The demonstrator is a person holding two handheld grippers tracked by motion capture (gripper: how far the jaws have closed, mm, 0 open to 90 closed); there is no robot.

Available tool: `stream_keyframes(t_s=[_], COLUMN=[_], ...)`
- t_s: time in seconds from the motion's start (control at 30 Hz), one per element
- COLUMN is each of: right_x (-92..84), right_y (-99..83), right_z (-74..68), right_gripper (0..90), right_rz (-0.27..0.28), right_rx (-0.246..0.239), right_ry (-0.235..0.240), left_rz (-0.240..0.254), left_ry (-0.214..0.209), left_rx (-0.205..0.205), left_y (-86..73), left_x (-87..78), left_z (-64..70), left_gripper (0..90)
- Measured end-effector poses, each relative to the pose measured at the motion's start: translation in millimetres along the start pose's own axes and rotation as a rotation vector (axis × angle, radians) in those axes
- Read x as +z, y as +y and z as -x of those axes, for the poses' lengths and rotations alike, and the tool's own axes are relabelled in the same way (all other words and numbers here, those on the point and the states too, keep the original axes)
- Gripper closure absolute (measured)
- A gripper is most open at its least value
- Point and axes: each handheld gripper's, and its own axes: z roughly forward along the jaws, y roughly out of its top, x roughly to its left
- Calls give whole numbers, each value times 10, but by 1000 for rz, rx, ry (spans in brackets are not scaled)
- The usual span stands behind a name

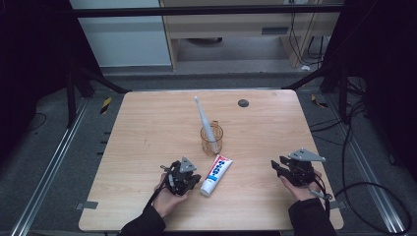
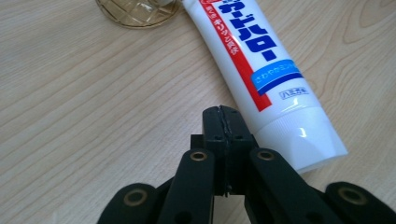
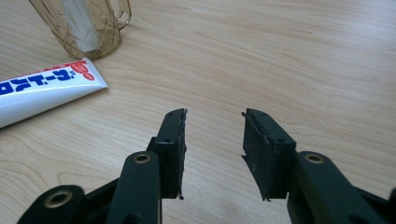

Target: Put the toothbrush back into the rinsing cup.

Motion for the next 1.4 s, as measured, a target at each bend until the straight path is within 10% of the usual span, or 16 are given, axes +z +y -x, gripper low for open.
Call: stream_keyframes(t_s=[1.4], right_x=[43], right_y=[26], right_z=[-42], right_gripper=[570], right_rz=[-5], right_rx=[2], right_ry=[9], left_rz=[4], left_ry=[-88], left_rx=[103], left_y=[135], left_x=[174], left_z=[462], left_gripper=[897])
